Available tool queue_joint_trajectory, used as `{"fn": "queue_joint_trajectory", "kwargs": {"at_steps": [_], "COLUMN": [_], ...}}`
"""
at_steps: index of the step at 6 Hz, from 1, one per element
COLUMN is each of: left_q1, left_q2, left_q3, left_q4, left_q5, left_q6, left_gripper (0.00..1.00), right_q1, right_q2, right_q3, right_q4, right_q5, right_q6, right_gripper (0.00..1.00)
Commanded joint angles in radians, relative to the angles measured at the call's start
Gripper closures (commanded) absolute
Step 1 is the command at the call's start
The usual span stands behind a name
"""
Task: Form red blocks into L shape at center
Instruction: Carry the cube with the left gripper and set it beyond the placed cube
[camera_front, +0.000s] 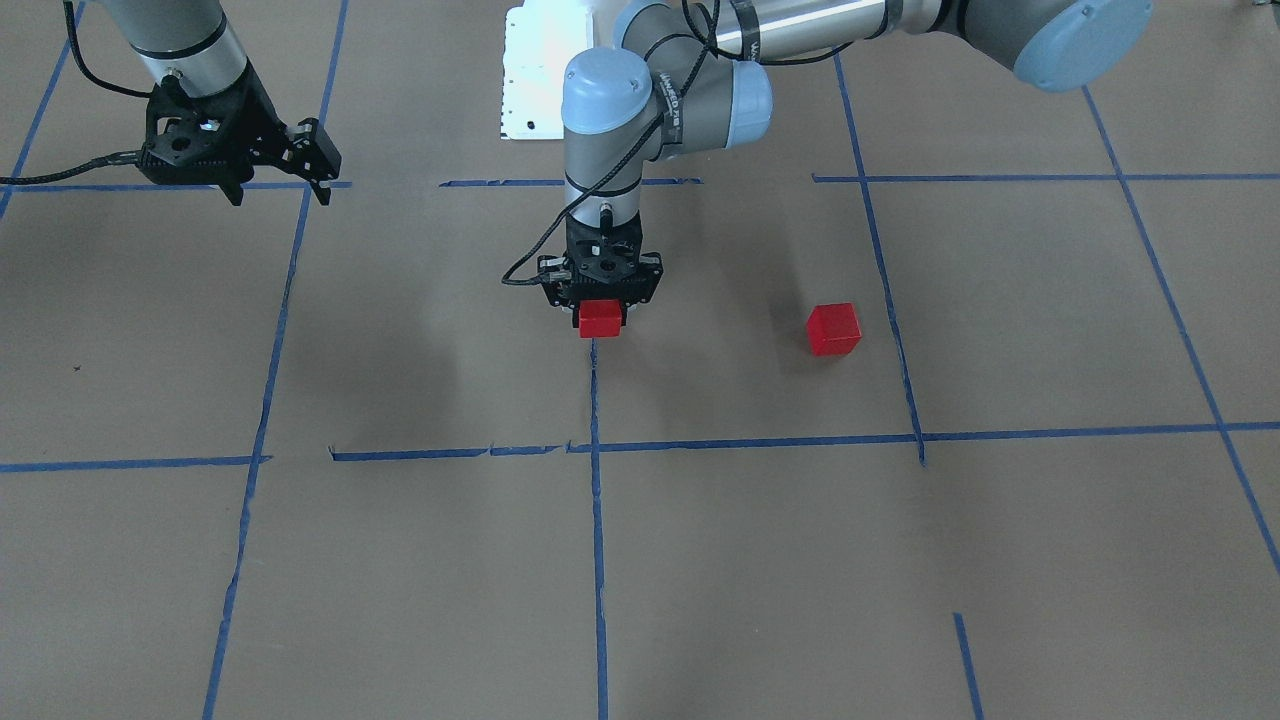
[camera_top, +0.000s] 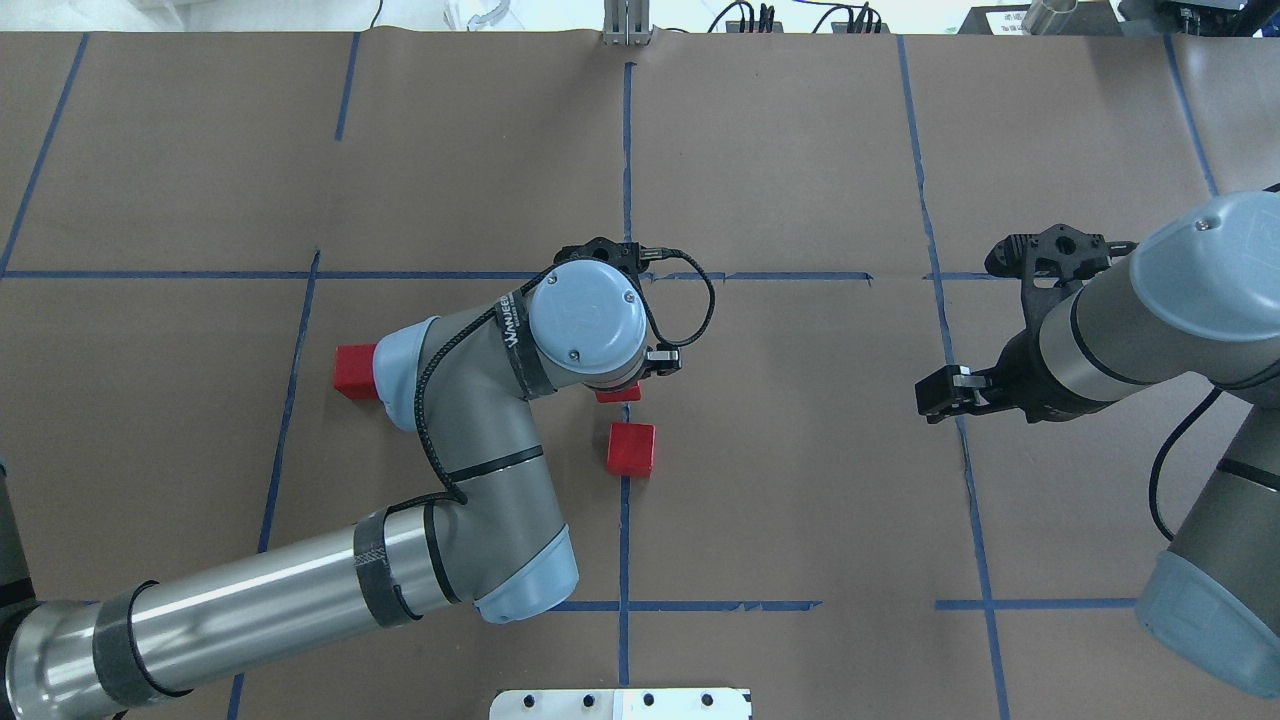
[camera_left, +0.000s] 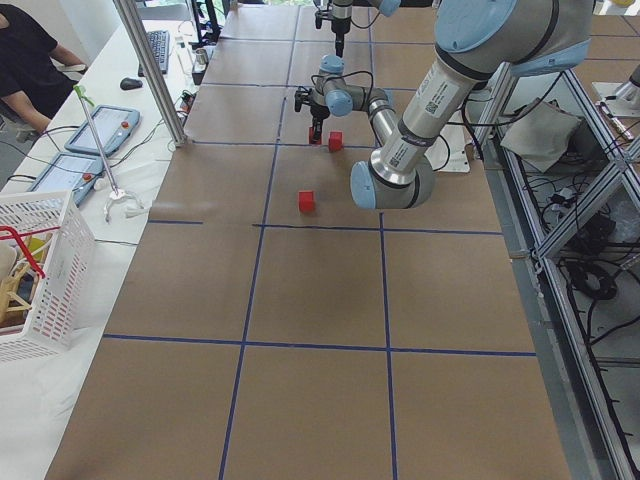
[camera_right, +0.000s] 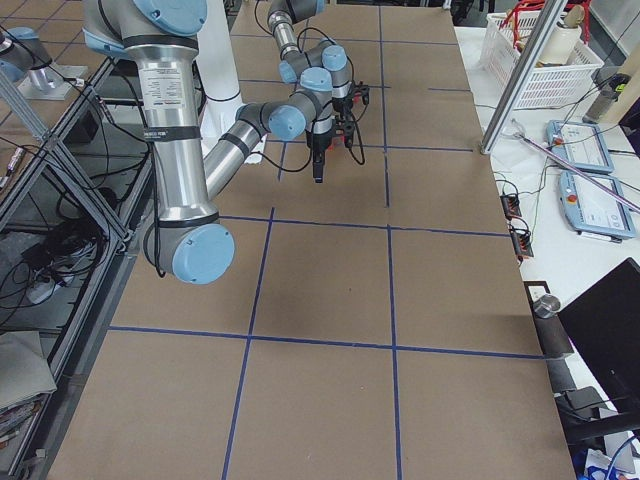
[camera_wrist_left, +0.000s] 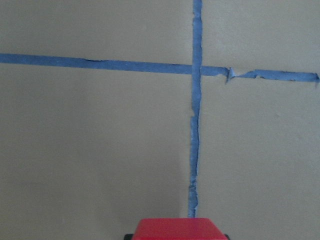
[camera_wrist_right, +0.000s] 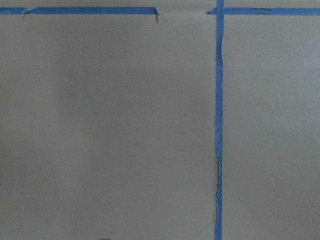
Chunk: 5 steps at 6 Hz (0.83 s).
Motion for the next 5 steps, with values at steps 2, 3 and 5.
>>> {"fn": "queue_joint_trajectory", "kwargs": {"at_steps": [2,3,5], "left_q1": [0.039,0.042,0.042], "left_q2": [-0.007,-0.002,0.001], "left_q3": [0.011,0.011,0.009], "left_q4": [0.001,0.001,0.001], "left_q5": [0.033,0.034,0.034], "left_q6": [-0.027,-0.03,-0.032], "left_gripper": [1.0,1.0,1.0], "right_q1": [-0.003,-0.003,-0.003], "right_q2": [-0.001,-0.001,-0.001], "right_q3": [0.001,0.002,0.004], "right_q4": [0.0,0.0,0.0], "right_q5": [0.003,0.003,0.005], "right_q6": [0.0,0.001,0.009], "right_gripper": [0.0,0.0,0.0]}}
